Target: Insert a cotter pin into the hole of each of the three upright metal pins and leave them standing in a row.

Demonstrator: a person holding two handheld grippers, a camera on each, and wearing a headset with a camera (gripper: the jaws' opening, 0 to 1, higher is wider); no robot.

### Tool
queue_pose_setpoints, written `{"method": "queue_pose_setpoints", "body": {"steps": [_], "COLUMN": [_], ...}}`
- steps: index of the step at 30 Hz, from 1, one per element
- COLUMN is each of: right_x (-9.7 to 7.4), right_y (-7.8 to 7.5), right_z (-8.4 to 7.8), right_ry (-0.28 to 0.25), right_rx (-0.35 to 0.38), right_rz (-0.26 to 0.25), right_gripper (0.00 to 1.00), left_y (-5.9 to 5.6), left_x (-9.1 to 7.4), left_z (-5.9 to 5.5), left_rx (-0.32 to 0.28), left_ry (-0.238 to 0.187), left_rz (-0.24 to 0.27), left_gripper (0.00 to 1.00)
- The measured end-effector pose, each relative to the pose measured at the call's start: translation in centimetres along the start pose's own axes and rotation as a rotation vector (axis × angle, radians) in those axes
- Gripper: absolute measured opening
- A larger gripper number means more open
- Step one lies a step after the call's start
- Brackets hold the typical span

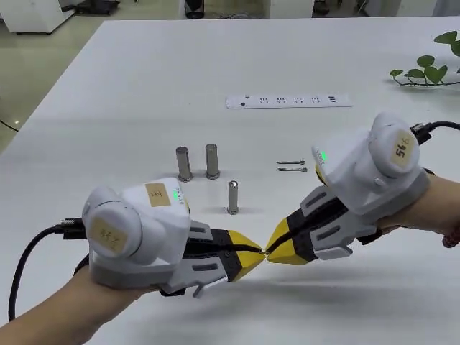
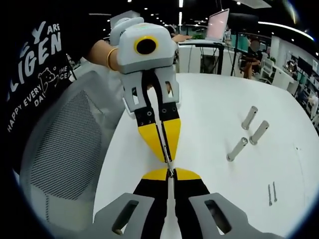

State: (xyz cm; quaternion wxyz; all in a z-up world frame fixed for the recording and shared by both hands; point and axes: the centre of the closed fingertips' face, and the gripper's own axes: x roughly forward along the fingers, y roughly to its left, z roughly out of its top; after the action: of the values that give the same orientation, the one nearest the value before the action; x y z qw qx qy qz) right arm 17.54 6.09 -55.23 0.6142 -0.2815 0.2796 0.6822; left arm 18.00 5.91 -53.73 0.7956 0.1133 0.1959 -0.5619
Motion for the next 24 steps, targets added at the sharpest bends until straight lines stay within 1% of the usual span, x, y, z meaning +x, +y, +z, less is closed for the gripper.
{"method": "queue_pose_setpoints", "body": {"steps": [3, 6, 8, 11, 16, 17, 22, 24], "right_x": [0.0, 0.0, 0.0, 0.0, -0.1, -0.1, -0.1, -0.3], "right_y": [0.0, -0.2, -0.4, -1.0, -1.6, -1.8, -2.4, -2.9], "right_z": [-0.1, -0.2, -0.3, -0.2, -0.1, -0.1, -0.8, -1.2], "right_ry": [0.021, 0.034, 0.044, 0.062, 0.085, 0.09, 0.133, 0.156], "right_rx": [-0.023, -0.047, -0.057, -0.084, -0.119, -0.122, -0.139, -0.148], "right_rz": [-0.001, -0.015, -0.029, -0.067, -0.093, -0.099, -0.126, -0.144], "right_gripper": [0.0, 0.0, 0.0, 0.0, 0.0, 0.0, 0.0, 0.0], "left_y": [-0.1, 0.0, 0.2, 0.7, 1.4, 1.7, 2.1, 2.4], "left_x": [0.1, 0.1, 0.2, 0.3, 0.2, 0.2, 0.2, 0.2], "left_z": [-0.1, 0.0, 0.0, 0.1, 0.3, 0.3, 0.4, 0.4], "left_rx": [0.004, 0.007, 0.012, 0.021, 0.018, 0.011, 0.002, 0.005], "left_ry": [0.002, 0.003, 0.004, 0.001, -0.016, -0.018, -0.025, -0.027], "left_rz": [0.001, 0.014, 0.029, 0.058, 0.108, 0.127, 0.148, 0.161], "left_gripper": [0.0, 0.0, 0.0, 0.0, 0.0, 0.01, 0.03, 0.04]}}
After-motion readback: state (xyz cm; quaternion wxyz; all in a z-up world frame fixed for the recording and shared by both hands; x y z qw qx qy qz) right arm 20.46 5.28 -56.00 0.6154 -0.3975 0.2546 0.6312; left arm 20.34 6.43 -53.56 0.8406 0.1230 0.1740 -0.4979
